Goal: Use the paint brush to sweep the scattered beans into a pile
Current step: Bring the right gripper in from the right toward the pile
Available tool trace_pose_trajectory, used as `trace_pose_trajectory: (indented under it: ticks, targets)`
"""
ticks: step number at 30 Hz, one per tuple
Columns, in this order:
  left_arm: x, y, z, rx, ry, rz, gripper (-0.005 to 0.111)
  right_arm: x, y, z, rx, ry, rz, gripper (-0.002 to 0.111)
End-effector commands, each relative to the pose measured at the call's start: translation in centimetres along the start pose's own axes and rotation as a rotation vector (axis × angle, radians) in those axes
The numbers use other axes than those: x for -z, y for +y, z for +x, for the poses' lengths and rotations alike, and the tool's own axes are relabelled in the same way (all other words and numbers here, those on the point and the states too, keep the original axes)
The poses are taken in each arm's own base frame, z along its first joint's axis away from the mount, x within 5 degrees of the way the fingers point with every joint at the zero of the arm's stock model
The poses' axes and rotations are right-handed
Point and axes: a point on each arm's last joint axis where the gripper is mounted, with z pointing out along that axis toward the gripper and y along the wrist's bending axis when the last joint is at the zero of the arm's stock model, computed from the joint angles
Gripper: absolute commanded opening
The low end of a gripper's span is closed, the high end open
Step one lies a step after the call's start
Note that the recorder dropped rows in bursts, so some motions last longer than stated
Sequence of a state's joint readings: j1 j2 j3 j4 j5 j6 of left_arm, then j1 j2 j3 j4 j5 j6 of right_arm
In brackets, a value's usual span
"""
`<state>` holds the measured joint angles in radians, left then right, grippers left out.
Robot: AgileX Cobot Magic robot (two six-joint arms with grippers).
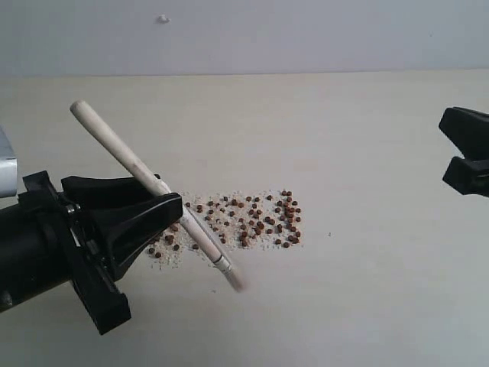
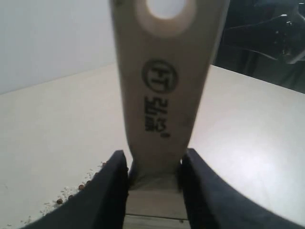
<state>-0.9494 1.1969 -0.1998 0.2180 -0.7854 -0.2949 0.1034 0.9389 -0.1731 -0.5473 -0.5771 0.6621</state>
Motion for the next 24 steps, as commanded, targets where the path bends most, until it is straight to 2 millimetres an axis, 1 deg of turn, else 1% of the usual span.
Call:
trace_pose_trajectory:
  ticks: [1, 5, 7, 9, 12, 15, 17, 20, 21, 24]
  targets:
    - [0.1, 0.1, 0.0, 0.024, -0.012, -0.013, 0.0, -0.2, 0.4, -1.1, -0.056, -0.039, -0.038, 0.0]
    - [0.0, 0.1, 0.0, 0.023, -0.011, -0.013, 0.0, -0.2, 0.6, -1.3, -0.106, -0.059, -0.055, 0.0]
    - [0.0, 0.2, 0.0, 0.023, -0.01, -0.014, 0.0, -0.2, 0.7, -1.5, -0.172, -0.074, -0.074, 0.0]
    - [0.0, 0.2, 0.0, 0.023, -0.01, -0.014, 0.0, -0.3, 0.8, -2.0, -0.162, -0.084, -0.085, 0.0]
    - [0.0, 0.2, 0.0, 0.023, -0.01, -0.014, 0.0, -1.5, 1.2, -3.5, -0.086, -0.068, -0.131, 0.0]
    - [0.0, 0.2, 0.0, 0.023, -0.01, -0.014, 0.0, -3.0, 1.5, -5.3, -0.072, -0.034, -0.163, 0.0]
    - [0.0, 0.2, 0.0, 0.023, -0.01, -0.014, 0.0, -3.9, 1.8, -5.9, -0.073, 0.018, -0.191, 0.0]
    - [0.0, 0.1, 0.0, 0.021, 0.0, -0.014, 0.0, -5.3, 2.9, -5.8, -0.031, 0.113, -0.227, 0.0]
    - [0.0, 0.2, 0.1, 0.021, 0.001, -0.014, 0.0, -5.7, 3.4, -5.3, -0.017, 0.146, -0.228, 0.0]
    - [0.0, 0.2, 0.1, 0.021, 0.003, -0.015, 0.0, -6.1, 4.7, -4.7, 0.033, 0.17, -0.206, 0.0]
